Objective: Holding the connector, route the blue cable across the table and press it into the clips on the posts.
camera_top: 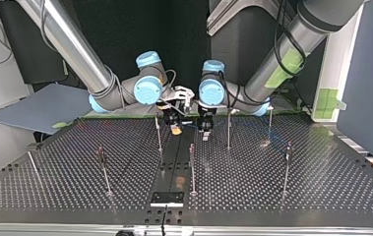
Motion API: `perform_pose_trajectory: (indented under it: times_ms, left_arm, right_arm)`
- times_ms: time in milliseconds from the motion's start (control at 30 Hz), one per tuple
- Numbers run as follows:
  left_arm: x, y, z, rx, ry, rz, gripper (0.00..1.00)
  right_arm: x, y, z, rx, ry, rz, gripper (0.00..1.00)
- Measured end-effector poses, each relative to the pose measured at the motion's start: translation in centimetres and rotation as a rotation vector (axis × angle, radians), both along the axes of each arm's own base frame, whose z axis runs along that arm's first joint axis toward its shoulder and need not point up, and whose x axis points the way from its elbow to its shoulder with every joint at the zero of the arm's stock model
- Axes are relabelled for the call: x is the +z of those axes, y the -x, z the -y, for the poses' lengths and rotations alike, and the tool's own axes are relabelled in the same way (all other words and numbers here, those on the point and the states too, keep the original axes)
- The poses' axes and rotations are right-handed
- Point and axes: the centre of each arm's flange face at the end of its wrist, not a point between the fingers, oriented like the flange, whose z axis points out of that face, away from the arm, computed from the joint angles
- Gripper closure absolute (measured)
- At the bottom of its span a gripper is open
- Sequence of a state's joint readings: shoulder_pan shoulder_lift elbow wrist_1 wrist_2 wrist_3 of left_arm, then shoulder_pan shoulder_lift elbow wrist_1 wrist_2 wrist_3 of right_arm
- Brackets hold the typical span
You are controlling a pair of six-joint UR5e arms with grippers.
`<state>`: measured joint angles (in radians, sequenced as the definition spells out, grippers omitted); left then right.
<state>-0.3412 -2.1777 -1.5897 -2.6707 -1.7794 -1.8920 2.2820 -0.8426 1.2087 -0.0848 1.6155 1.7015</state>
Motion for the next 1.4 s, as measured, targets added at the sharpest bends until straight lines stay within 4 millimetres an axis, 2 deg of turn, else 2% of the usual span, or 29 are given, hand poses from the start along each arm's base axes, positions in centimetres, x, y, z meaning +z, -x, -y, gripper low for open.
perform_pose_trajectory:
  times_ms: [333,367,400,467,500,533,567,600,667,700,733,767,1133,1400]
  left_arm:
    - [-0.5,1.5,0.2,0.046,-0.075,-0.063,0.00]
    - [-0.6,1.7,0.2,0.053,-0.082,-0.072,0.05]
    - [-0.6,1.8,0.2,0.057,-0.087,-0.078,0.05]
    - [-0.7,2.2,0.3,0.068,-0.099,-0.091,0.27]
    - [-0.7,2.3,0.3,0.073,-0.104,-0.095,0.27]
    - [-0.7,2.4,0.4,0.077,-0.109,-0.098,0.37]
    - [-0.7,2.6,0.5,0.082,-0.112,-0.099,0.53]
    - [-0.7,2.7,0.6,0.086,-0.115,-0.100,0.53]
    - [-0.6,2.9,0.8,0.095,-0.118,-0.098,0.75]
    - [-0.6,3.0,0.9,0.099,-0.119,-0.097,0.75]
    - [-0.6,3.1,1.0,0.102,-0.120,-0.096,0.90]
    - [-0.6,3.2,1.1,0.106,-0.121,-0.095,1.00]
    - [-0.2,3.9,1.9,0.108,-0.108,-0.091,1.00]
    - [2.7,5.1,1.5,0.158,-0.097,-0.077,1.00]
  right_arm:
    - [0.0,0.0,0.0,0.000,0.001,0.001,1.00]
    - [0.0,0.0,0.0,0.000,0.001,0.001,1.00]
    - [0.0,0.0,0.0,0.000,0.001,0.001,1.00]
    - [0.0,0.0,0.0,0.000,0.001,0.001,1.00]
    - [0.0,0.0,0.0,0.000,0.001,0.001,1.00]
    - [0.0,0.0,0.0,0.000,0.001,0.001,1.00]
    - [0.0,0.0,0.1,-0.001,0.001,0.001,1.00]
    - [0.0,0.0,0.1,-0.001,0.001,0.001,1.00]
    - [0.0,0.0,0.1,-0.001,0.001,0.001,1.00]
    - [0.0,0.1,0.1,-0.001,0.001,0.001,1.00]
    - [0.0,0.1,0.1,-0.002,0.001,0.001,1.00]
    - [0.0,0.1,0.1,-0.002,0.001,0.001,1.00]
    - [0.0,0.1,0.2,-0.002,0.001,0.000,1.00]
    - [0.3,0.1,0.1,0.000,0.003,0.000,1.00]
